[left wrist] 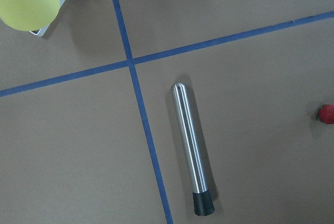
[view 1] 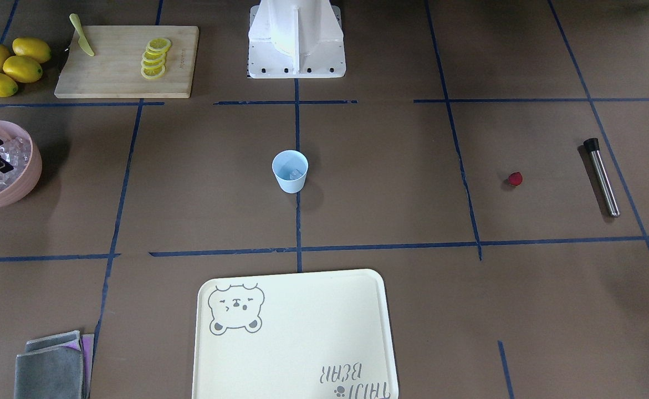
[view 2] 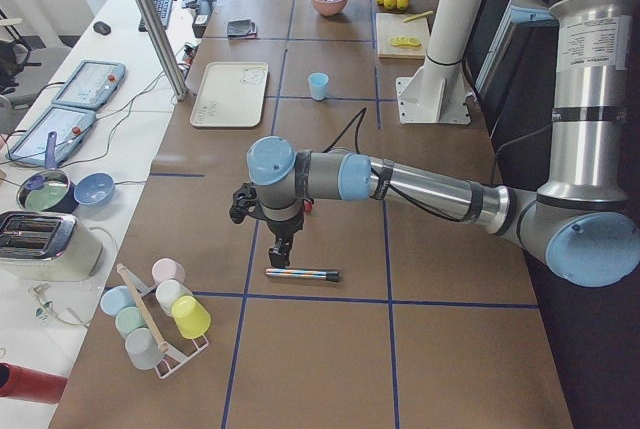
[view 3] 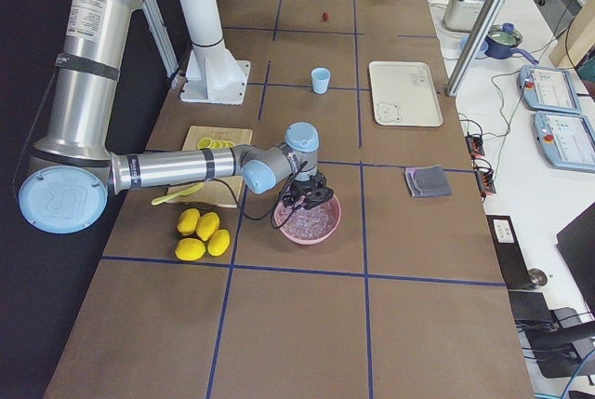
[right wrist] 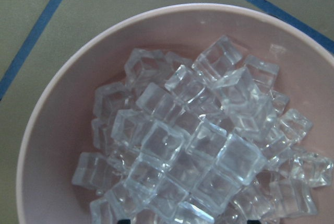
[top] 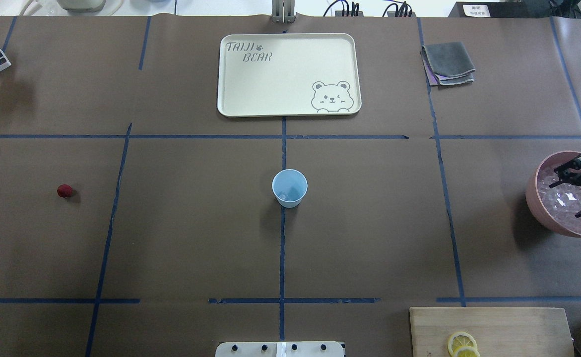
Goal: Mash ice and strawberries in cup
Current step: 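Lower the right gripper into the ice and grasp another cube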
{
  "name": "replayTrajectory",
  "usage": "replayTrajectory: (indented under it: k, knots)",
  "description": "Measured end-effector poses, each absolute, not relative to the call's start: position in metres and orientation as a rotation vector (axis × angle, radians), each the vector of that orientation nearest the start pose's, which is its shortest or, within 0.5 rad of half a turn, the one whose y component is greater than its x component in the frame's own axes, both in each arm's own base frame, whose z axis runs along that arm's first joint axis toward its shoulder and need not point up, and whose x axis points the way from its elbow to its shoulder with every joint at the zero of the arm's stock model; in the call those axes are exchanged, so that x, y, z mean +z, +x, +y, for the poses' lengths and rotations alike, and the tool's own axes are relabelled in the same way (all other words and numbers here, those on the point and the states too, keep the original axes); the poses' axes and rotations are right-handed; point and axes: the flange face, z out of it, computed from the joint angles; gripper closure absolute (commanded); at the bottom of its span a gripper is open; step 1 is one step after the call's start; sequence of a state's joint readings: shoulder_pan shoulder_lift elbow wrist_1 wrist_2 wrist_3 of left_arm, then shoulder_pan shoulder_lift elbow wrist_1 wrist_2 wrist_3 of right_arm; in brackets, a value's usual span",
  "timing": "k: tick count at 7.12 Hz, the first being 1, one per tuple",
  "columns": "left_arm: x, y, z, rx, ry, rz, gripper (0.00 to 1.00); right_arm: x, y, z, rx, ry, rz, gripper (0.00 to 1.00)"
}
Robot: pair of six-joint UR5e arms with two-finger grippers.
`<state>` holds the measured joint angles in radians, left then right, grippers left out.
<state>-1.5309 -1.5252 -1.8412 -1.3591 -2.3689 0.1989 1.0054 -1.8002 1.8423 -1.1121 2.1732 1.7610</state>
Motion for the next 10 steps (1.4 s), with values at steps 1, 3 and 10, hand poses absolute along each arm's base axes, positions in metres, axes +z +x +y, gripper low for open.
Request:
replayTrajectory:
  k: [1, 3, 10]
  knots:
    - [0.569, -0.043, -0.465, 0.231, 0.075, 0.797, 0.00, 0.584, -0.161, -0.397, 0.985, -0.363, -0.707, 0.40]
    - [0.568, -0.043, -0.464, 0.231, 0.075, 0.798, 0.00, 0.584, -0.161, -0.397, 0.985, -0.360, -0.709, 0.51]
    - [0.569, -0.044, -0.461, 0.229, 0.073, 0.798, 0.00, 0.557, -0.154, -0.391, 0.970, -0.345, -0.754, 1.00]
